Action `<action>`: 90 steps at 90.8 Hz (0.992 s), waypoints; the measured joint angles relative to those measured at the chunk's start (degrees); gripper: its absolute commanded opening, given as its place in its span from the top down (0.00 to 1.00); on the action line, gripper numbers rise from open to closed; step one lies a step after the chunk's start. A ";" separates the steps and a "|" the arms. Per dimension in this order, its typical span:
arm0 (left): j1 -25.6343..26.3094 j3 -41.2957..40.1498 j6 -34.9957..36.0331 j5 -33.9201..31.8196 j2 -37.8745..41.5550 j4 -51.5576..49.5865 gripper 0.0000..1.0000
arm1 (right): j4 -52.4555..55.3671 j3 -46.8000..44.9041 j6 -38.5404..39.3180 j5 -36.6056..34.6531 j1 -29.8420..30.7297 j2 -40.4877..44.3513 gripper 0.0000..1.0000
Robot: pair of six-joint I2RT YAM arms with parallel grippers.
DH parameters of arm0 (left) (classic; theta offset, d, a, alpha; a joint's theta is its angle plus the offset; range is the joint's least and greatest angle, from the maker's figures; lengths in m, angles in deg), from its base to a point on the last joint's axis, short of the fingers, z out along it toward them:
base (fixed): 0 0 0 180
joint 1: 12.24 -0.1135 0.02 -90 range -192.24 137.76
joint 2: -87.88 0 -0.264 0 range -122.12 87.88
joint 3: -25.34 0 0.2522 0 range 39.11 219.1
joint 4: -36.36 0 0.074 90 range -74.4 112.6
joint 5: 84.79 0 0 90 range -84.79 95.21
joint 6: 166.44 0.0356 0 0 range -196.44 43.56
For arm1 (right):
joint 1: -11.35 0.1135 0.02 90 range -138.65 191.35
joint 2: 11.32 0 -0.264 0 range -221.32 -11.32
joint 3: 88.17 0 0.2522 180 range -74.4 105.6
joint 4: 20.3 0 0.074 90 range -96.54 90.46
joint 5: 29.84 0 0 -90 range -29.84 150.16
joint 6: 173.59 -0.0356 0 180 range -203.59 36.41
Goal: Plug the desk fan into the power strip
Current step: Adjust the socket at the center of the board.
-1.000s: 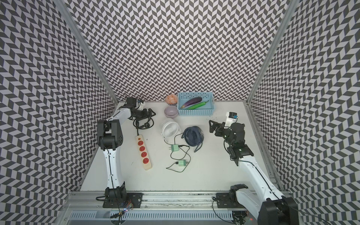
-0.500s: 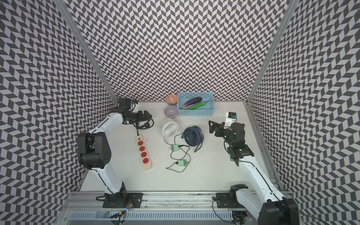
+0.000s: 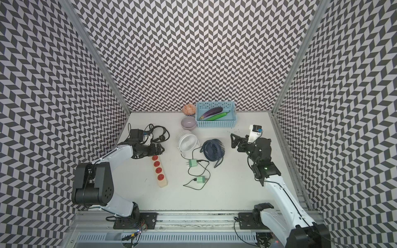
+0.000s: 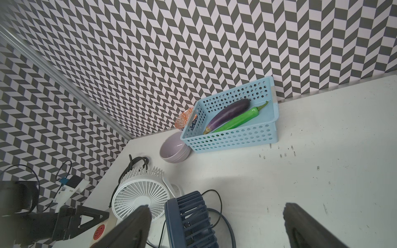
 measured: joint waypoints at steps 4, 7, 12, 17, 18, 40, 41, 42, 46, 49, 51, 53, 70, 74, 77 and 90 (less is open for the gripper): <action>-0.02 -0.83 -0.02 -0.35 0.02 0.90 0.01 | -0.17 -0.26 0.00 -0.17 0.02 0.11 0.00; -0.02 -1.25 -0.07 -0.52 0.02 1.38 0.02 | -0.26 -0.50 0.00 -0.22 0.02 0.24 0.00; 0.00 -1.73 -0.09 -0.72 0.00 1.86 0.04 | -0.44 -0.98 -0.02 -0.37 0.07 0.50 0.00; 0.00 -1.75 -0.28 -0.85 -0.20 2.36 0.07 | -0.76 -1.64 -0.02 -0.61 0.15 0.98 0.00; 0.00 -1.75 -0.20 -0.90 -0.24 2.47 0.08 | -0.90 -1.81 0.00 -0.63 0.17 1.09 0.00; 0.17 -0.52 -0.50 -2.60 -4.48 3.50 0.19 | -1.57 -3.28 0.07 -1.64 0.22 3.04 0.00; 0.20 -0.46 -0.50 -2.64 -4.68 3.50 0.19 | -1.66 -3.37 0.04 -1.66 0.22 3.15 0.00; 0.20 -0.44 -0.50 -2.71 -4.85 3.50 0.19 | -1.75 -3.48 0.07 -1.70 0.22 3.30 0.00; 0.26 -0.26 -0.52 -2.89 -5.20 3.54 0.22 | -1.77 -3.78 0.09 -1.81 0.22 3.78 0.00; 0.28 -0.22 -0.52 -2.95 -5.20 3.67 0.25 | -1.70 -3.78 0.11 -1.90 0.22 3.93 0.00; 0.35 -0.22 -0.48 -3.06 -5.20 3.76 0.27 | -1.75 -3.78 0.17 -1.95 0.24 3.93 0.00; 0.39 -0.22 -0.59 -3.17 -5.27 3.78 0.29 | -1.81 -3.78 0.22 -1.99 0.24 3.96 0.00; 1.44 0.35 -0.15 -4.37 -6.25 4.04 0.42 | -2.43 -4.46 0.24 -2.14 0.26 4.28 0.00; 1.97 0.81 -0.09 -4.46 -6.43 3.91 0.44 | -2.40 -4.46 0.28 -2.16 0.26 4.28 0.00; 2.49 1.01 -0.09 -4.66 -6.47 3.91 0.47 | -2.43 -4.46 0.35 -2.16 0.28 4.28 0.00; 4.52 1.75 0.94 -4.98 -6.73 3.78 0.49 | -2.86 -4.57 0.92 -2.16 0.66 4.28 0.00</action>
